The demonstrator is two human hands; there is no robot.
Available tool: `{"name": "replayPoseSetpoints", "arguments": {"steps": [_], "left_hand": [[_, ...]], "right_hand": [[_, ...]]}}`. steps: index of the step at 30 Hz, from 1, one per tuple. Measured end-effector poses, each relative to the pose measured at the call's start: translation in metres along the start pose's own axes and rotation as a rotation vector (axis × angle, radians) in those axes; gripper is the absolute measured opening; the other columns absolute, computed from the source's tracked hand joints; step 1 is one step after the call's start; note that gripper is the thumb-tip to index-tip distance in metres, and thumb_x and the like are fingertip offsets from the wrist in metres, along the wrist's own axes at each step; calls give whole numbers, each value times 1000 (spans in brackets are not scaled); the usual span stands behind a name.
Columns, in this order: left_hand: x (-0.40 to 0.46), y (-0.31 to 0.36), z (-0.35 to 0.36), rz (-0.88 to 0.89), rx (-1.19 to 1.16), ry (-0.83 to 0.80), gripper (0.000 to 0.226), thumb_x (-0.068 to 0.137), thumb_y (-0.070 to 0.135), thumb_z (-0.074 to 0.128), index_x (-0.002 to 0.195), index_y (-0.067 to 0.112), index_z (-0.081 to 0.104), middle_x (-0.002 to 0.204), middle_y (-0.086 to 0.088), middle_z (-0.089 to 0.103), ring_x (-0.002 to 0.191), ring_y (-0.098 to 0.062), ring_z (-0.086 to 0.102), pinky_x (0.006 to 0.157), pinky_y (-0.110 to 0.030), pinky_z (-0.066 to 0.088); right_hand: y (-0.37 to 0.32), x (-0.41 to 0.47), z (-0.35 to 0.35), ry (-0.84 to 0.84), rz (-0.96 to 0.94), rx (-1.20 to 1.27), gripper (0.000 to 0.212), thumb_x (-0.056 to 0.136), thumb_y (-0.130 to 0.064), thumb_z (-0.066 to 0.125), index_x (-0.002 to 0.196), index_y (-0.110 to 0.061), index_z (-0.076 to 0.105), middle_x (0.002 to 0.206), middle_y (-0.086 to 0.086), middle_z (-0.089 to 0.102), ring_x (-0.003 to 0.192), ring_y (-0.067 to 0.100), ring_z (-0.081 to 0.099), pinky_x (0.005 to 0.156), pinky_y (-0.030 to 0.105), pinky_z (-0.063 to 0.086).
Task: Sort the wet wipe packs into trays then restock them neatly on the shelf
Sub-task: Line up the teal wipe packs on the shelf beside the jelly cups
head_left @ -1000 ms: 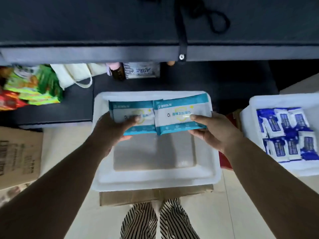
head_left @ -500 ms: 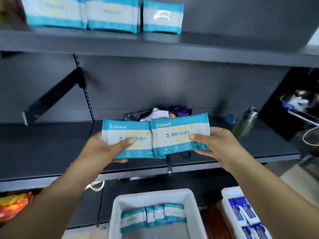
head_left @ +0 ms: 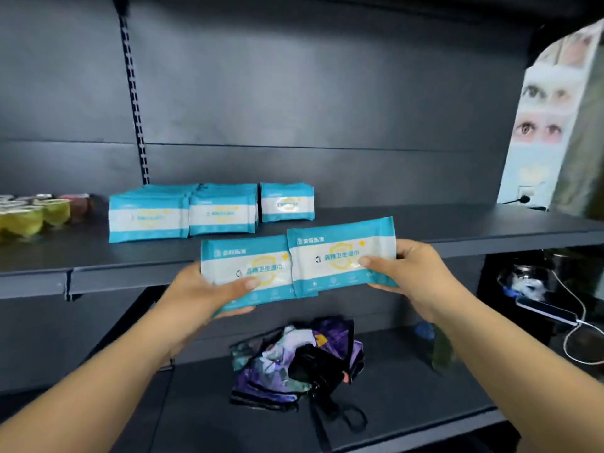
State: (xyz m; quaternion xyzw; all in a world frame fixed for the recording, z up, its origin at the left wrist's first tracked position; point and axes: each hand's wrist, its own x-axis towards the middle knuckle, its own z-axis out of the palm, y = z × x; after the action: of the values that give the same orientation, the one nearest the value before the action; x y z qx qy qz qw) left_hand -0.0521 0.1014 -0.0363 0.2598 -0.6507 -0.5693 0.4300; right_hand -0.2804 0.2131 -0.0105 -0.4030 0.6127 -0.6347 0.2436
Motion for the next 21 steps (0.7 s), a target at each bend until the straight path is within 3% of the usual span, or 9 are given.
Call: {"name": "replayPoseSetpoints", "arguments": {"steps": [4,8,12,15,21], "left_hand": [[37,14,15,153,42,212,18,82,5,64,95,18,60,90,8,69,76,-10,66,55,-22,57],[80,13,26,312,340,568,23,91,26,57,108,14,48,84,6,63,57,-11,63,60,-36,55],[108,-7,29,261,538,728,57,91,43,48,132,5,36,98,-16,66,82,-35,66,77,-47,51],[118,-25,35,166,752,811,61,93,42,42,137,2,31,97,-26,64,87,-40,62,70,-41,47],[129,-34,38,146,869,917,60,91,45,43,131,0,38,95,-24,64,86,-41,60,69,-44,48]], "right_hand": [[-17,35,0,47,-54,24,10,82,-3,67,82,-13,65,83,0,68,73,11,64,59,17,55],[-22,91,1,149,-92,-38,7,84,-9,66,87,-14,65,89,-1,65,79,14,60,73,25,51],[-9,153,10,157,-26,0,16,83,-8,66,99,-11,66,96,1,65,86,17,61,72,23,50],[5,199,25,120,27,-22,26,80,-5,69,106,-6,66,99,4,65,95,23,63,90,32,50],[28,279,74,5,63,-99,28,76,-6,73,103,-5,65,107,12,67,97,28,64,90,40,51]]}}
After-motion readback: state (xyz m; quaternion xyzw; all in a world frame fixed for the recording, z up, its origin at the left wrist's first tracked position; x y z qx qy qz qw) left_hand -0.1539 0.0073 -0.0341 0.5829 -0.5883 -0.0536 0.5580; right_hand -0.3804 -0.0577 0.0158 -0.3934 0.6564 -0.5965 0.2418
